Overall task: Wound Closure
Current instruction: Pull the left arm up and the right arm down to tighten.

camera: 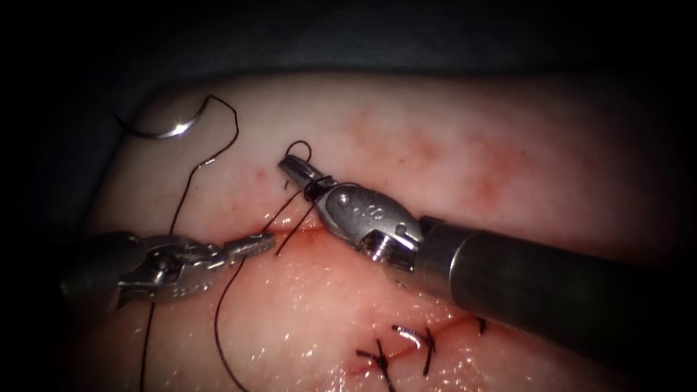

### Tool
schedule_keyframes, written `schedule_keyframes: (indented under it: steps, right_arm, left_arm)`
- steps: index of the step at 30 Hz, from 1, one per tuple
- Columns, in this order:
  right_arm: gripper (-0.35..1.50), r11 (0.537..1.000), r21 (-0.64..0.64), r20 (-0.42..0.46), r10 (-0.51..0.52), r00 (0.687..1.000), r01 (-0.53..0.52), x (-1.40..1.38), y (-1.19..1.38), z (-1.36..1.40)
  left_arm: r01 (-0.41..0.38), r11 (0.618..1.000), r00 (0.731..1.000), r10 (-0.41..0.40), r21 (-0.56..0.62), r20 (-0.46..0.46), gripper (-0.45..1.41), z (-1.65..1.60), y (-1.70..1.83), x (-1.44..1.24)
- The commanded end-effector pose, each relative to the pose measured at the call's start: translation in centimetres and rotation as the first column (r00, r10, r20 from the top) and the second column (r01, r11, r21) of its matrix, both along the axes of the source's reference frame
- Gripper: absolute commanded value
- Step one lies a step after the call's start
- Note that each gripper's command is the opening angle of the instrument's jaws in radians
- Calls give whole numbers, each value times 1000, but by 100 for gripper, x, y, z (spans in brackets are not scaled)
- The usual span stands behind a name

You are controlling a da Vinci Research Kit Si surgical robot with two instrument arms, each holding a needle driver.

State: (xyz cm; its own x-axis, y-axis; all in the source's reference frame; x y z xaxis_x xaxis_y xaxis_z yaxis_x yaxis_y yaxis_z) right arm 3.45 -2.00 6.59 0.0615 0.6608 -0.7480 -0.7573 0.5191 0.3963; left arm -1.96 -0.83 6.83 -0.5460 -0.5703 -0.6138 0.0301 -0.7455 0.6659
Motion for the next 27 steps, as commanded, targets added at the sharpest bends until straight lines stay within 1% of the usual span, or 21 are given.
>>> schedule_keyframes:
  steps: [1,4,10,14,16,17,20,24,27]
  right_arm:
    - [-35,1000,0,-13,-3,1000,3,11,-3,0]
    - [-35,1000,-12,-24,-19,1000,18,12,-18,-6]
    - [-35,999,-29,-38,-23,999,22,4,-29,-13]
    - [-35,999,-32,-43,-29,999,28,5,-34,-17]
    - [-35,999,-35,-45,-31,999,30,6,-37,-19]
    - [-35,999,-37,-45,-33,998,31,7,-40,-21]
    - [-35,999,-40,-47,-36,998,34,8,-44,-23]
    - [-35,998,-46,-52,-42,998,40,10,-50,-27]
    - [-35,998,-52,-56,-45,997,42,11,-55,-32]
  left_arm:
    - [1,1000,1000,-1,1,0,-45,3,8,-6]
    - [1,1000,1000,-1,10,0,-45,1,16,-1]
    - [15,1000,1000,-15,21,-15,-45,5,29,9]
    - [39,999,999,-38,37,-13,-45,9,60,17]
    - [54,998,999,-54,39,-11,-45,11,80,21]
    - [81,996,997,-81,39,-17,-45,15,101,25]
    - [107,993,994,-107,49,-15,-45,23,128,29]
    - [128,990,992,-127,55,-22,-45,35,149,32]
    - [132,990,991,-131,58,-24,-45,42,154,33]
